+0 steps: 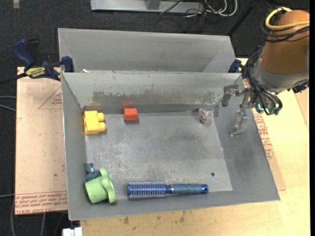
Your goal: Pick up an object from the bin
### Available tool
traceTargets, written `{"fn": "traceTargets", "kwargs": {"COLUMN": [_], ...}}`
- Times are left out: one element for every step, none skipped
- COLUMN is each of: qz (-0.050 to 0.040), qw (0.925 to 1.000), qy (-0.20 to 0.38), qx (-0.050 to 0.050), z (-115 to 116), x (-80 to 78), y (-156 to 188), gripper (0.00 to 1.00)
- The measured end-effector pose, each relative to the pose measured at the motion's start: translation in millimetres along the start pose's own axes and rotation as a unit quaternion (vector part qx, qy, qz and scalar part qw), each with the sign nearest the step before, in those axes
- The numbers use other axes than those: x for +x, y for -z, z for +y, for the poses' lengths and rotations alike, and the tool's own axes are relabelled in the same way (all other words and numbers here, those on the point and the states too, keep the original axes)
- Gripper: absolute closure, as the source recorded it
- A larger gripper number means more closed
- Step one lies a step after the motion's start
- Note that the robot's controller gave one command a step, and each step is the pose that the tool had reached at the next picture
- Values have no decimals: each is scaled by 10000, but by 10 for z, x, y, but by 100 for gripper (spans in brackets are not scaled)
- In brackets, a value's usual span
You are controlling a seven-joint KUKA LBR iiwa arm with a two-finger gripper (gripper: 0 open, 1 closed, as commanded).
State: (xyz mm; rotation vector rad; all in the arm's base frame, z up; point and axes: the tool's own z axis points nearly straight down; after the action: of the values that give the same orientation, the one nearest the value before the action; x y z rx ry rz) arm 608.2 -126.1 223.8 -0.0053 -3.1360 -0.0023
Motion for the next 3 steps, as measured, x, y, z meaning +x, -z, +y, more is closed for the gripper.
{"fn": "traceTargets", "kwargs": {"qz": [-83,3,-48], "qw": [10000,9996,9933], "qy": [-6,297,-1154], "qx": [20,-5,-7], "z": [-223,-182,318], "x": [-209,83,595], "y": [566,-1368,-472], "gripper": [0,0,0]}}
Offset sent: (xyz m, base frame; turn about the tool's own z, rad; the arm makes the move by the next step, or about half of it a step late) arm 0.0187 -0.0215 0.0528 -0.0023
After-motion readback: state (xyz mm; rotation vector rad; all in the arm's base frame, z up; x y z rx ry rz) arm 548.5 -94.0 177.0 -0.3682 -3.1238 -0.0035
